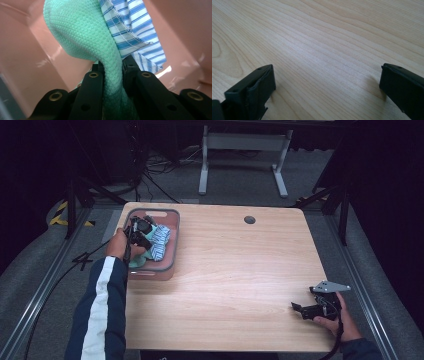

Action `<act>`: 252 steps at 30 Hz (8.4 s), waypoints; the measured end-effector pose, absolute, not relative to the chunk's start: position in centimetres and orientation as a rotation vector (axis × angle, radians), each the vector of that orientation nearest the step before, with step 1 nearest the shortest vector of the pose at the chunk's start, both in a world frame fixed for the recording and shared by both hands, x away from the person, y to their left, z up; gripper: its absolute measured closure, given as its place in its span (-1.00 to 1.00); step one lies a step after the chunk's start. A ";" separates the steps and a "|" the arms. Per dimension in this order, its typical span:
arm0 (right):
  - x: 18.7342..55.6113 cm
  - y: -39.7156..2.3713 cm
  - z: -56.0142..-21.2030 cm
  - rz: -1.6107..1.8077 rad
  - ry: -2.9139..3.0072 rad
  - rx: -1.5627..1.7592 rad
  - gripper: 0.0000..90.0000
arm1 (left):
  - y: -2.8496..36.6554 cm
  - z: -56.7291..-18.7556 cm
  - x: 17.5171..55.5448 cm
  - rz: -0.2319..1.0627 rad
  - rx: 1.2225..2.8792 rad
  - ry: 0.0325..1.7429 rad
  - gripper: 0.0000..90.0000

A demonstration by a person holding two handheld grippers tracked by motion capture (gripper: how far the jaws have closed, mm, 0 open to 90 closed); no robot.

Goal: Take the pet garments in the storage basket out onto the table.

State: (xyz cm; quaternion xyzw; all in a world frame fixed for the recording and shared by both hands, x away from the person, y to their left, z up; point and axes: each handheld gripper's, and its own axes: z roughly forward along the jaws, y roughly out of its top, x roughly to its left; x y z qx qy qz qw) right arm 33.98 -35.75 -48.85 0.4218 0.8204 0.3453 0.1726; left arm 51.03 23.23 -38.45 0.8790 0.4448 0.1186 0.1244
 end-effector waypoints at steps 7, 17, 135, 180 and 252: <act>34.0 -35.7 -48.9 0.980 2.328 1.197 -0.98 | 23.9 -37.0 49.9 0.411 2.459 1.268 0.82; 34.0 -35.7 -48.9 0.980 2.328 1.197 -0.98 | 24.3 -34.6 47.9 0.523 2.342 1.188 0.82; 34.0 -35.7 -48.9 0.979 2.327 1.198 -0.98 | 4.4 -39.5 40.1 0.349 2.453 0.481 -0.25; 34.0 -35.7 -48.8 0.979 2.326 1.200 -0.98 | 10.7 -39.5 35.0 0.416 2.539 0.373 -0.49; 33.8 -35.8 -48.9 0.972 2.316 1.214 -0.98 | 32.1 -48.3 30.4 0.347 2.224 0.919 -0.67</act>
